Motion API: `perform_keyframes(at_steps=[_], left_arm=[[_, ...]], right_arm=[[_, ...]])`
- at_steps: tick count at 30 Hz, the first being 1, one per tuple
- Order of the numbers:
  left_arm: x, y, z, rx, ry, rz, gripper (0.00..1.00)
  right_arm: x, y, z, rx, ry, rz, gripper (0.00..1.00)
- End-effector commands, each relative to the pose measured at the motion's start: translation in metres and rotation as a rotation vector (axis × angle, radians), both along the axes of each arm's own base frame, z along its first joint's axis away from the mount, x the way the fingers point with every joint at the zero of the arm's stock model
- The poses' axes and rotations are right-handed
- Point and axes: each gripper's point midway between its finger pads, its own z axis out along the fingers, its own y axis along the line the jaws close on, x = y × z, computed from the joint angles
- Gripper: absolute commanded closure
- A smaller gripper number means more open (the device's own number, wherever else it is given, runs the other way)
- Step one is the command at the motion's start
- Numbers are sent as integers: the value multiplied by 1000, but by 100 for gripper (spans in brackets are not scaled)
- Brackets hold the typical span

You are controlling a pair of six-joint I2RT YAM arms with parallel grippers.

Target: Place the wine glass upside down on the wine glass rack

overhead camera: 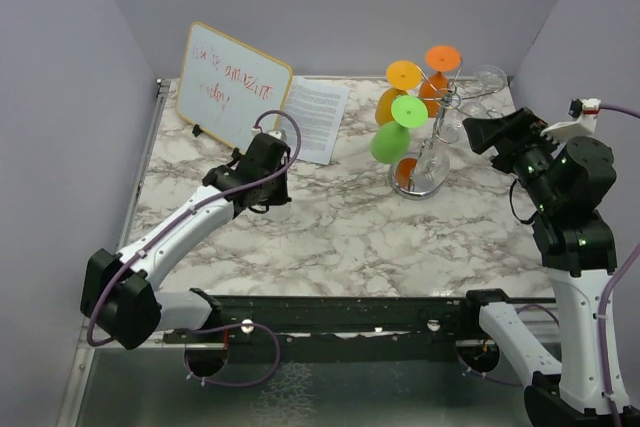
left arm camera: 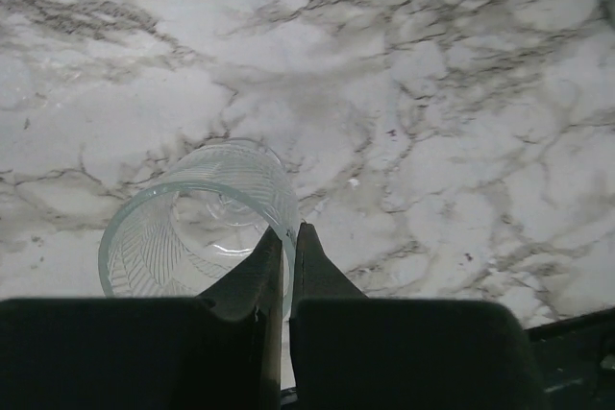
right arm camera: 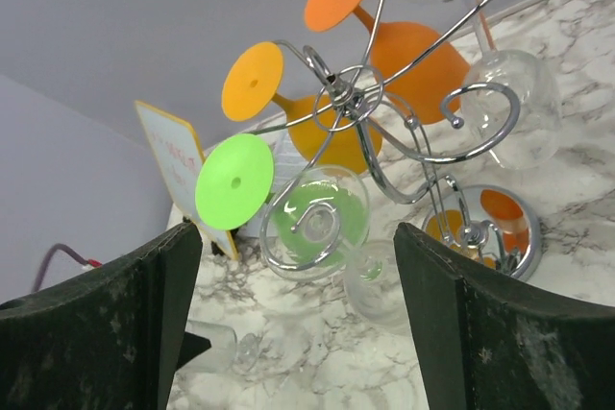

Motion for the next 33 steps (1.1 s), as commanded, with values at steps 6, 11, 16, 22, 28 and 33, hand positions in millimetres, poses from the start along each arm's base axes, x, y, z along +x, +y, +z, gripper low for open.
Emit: perform_keyframes(at_steps=[6, 11, 16, 22, 28, 33], left_arm=[[2, -66, 141, -493, -310, -141, 100], [-1, -73, 212, -662, -506, -177, 100], [-9, -74, 287, -794, -725, -250, 100], [-25, -68, 353, -947, -945, -299, 100], [-17, -77, 391, -1186, -872, -223, 100], [-15, -89, 421, -1398, -796, -217, 100]], right_arm=[[-10, 22, -9, 161, -9, 96, 15], [-24, 26, 3, 221, -84, 115, 16], [-33, 28, 19, 344, -173, 126, 1], [-35, 39, 42, 400, -260, 211, 0], [-30, 55, 72, 356, -427, 346, 0], [-18, 65, 91, 363, -521, 431, 0]])
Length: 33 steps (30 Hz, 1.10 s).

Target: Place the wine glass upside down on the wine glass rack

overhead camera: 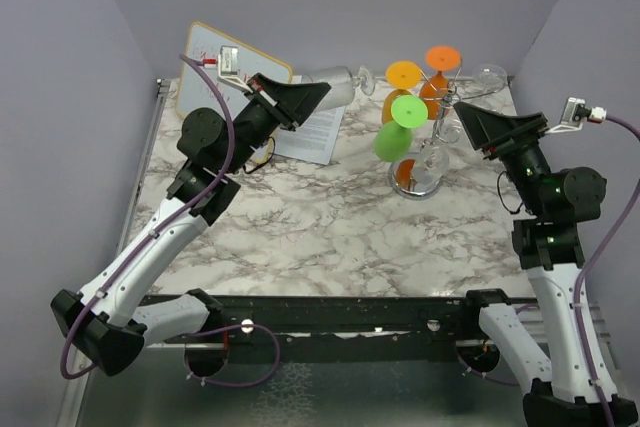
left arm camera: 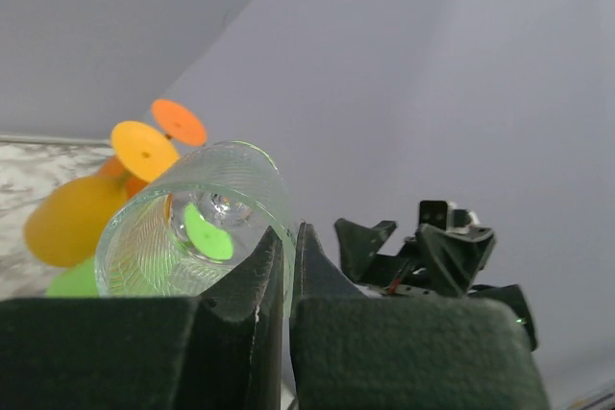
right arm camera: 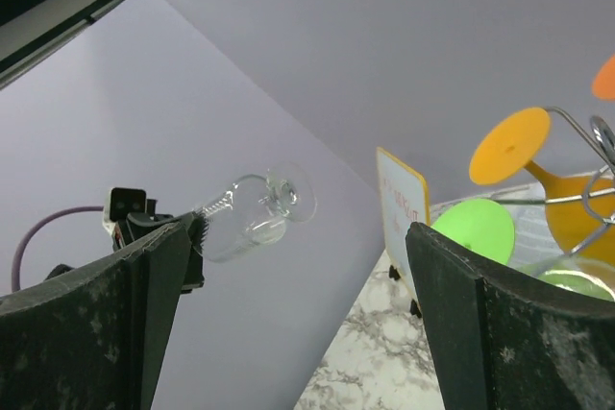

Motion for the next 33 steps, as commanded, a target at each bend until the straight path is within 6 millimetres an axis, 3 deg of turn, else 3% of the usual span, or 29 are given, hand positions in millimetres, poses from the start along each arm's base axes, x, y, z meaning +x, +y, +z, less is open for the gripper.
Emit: perform_keyframes(at_steps=[1, 3, 6, 12, 16, 21, 33], left_arm=[[-19, -1, 74, -298, -60, -133, 100], [-20, 2, 87, -366, -81, -140, 100], [-21, 12, 101, -456, -135, -100, 100], [-20, 41, 113, -571, -226, 19, 100], [-30, 56, 116, -662, -262, 16, 100], [-32, 65, 109, -800, -179, -51, 100], [-43, 62, 97, -1006, -2, -341, 100]], right_arm=[[0, 11, 33, 18, -159, 88, 0], [7, 13, 37, 60, -156, 101, 0], [11, 33, 46, 102, -152, 135, 0], [23, 110, 54, 99, -104, 176, 5], [25, 145, 71, 140, -143, 175, 3], [15, 193, 91, 141, -264, 211, 0], [16, 228, 108, 277, -377, 271, 1]])
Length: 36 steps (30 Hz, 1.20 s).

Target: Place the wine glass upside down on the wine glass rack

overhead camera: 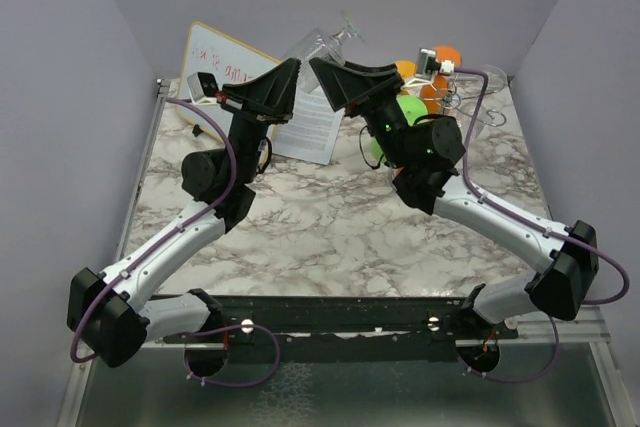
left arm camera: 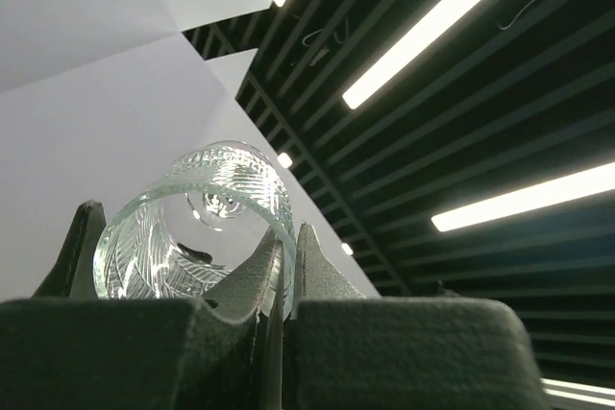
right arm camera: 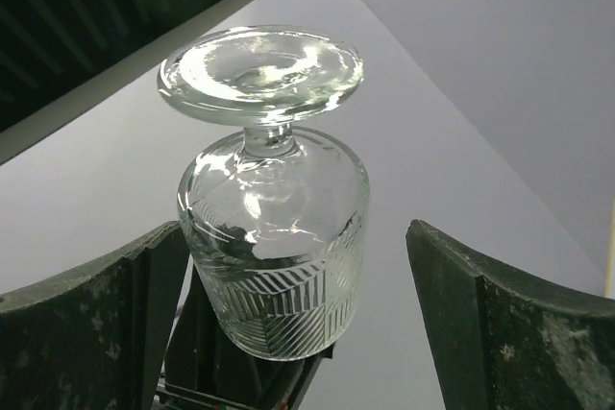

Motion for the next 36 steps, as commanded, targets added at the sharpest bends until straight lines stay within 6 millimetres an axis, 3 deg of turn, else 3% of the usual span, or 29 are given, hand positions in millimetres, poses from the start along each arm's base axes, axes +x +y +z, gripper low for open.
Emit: perform_keyframes(at_steps=[1, 7, 13, 24, 32, 36], left_arm=[[-29, 19, 22, -214, -55, -199, 100], [-34, 18, 24, -301, -83, -337, 100], [-37, 21, 22, -343, -82, -387, 100], [-34, 21, 15, -338, -52, -382, 99], [-29, 15, 5, -299, -15, -363, 52], [-29, 11, 0, -236, 6, -319, 38]], right_arm=[[-16, -5, 30, 122, -152, 2, 2], [-33, 14, 23, 87, -276, 92, 5], [-47, 13, 26, 78, -382, 92, 16], [-52, 10, 34, 110, -442, 76, 60], [-43, -5, 40, 76, -422, -38, 76], [-31, -18, 45, 31, -354, -138, 82]])
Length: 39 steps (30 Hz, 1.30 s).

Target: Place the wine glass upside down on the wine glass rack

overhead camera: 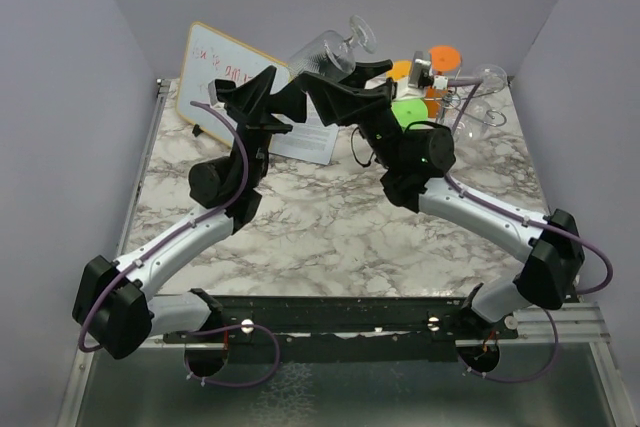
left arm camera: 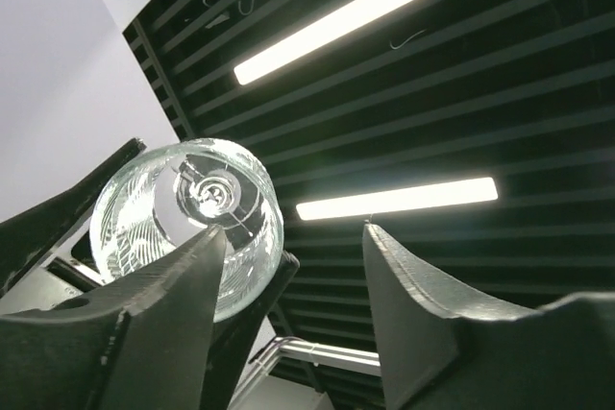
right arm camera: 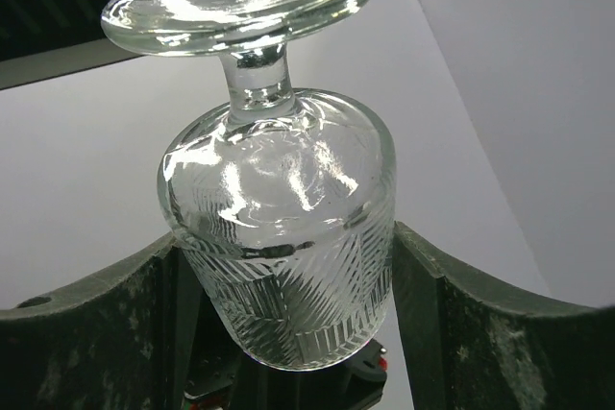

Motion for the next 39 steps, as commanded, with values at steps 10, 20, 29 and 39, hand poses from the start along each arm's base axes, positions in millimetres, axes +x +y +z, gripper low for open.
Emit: perform_keyframes(at_steps=[10, 20, 29, 39], left_arm=[[-10, 8, -18, 173, 34, 172, 27], [-23, 17, -13, 618, -118, 606, 21], [-25, -17, -5, 1002, -269, 579, 1], [-30, -63, -22, 1179, -354, 303, 19]], right_arm=[[-2, -54, 28, -65, 25, -266, 88], [-17, -63, -9, -239, -43, -325, 88], [-21, -57, -43, -314, -162, -373, 90], [-15, -47, -59, -412, -294, -467, 92]])
